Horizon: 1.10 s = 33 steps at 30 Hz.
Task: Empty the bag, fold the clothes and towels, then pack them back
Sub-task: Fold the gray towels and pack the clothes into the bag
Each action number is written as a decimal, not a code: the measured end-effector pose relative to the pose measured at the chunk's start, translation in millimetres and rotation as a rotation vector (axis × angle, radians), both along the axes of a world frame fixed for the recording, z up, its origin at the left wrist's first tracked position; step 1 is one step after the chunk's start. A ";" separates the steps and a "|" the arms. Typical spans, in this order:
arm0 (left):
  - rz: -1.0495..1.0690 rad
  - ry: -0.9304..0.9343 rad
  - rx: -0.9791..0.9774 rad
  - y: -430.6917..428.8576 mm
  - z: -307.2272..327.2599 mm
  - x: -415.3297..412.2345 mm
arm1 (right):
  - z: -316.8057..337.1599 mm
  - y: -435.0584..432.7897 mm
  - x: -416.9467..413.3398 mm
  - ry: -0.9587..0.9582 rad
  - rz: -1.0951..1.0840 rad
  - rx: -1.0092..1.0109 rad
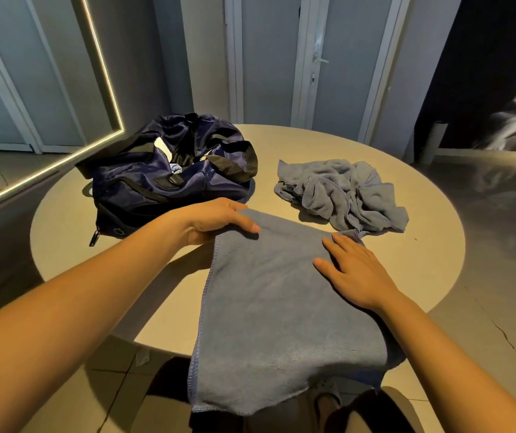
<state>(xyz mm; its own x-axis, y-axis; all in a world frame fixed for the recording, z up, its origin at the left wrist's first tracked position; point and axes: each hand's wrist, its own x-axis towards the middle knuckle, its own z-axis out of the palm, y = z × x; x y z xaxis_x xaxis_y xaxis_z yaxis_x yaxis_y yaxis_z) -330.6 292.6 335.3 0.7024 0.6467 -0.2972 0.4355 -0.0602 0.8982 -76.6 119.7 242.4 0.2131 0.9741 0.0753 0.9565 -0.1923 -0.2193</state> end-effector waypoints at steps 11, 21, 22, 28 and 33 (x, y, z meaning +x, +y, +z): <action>0.271 -0.045 0.143 -1.4 5.4 -12.4 | 0.4 -1.6 -1.3 0.072 0.000 0.099; 0.342 -0.123 0.379 -15.4 5.6 -13.6 | 32.6 34.6 35.4 0.168 -0.489 0.304; 0.346 -0.129 0.372 -15.3 6.1 -13.9 | 31.8 37.3 36.6 0.207 -0.505 0.275; 0.358 -0.133 0.285 -10.1 6.6 -21.6 | 31.7 46.3 50.9 0.474 -0.439 0.212; 0.453 -0.167 0.159 -4.9 5.0 -30.8 | 70.1 27.1 49.0 1.056 -0.559 0.292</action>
<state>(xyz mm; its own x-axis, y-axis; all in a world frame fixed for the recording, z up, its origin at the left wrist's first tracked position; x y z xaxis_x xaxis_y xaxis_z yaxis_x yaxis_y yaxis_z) -361.5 287.7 340.3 0.3705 0.9256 -0.0777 0.3004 -0.0403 0.9530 -27.6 146.8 312.4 0.6843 0.7048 -0.1871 0.0853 -0.3322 -0.9393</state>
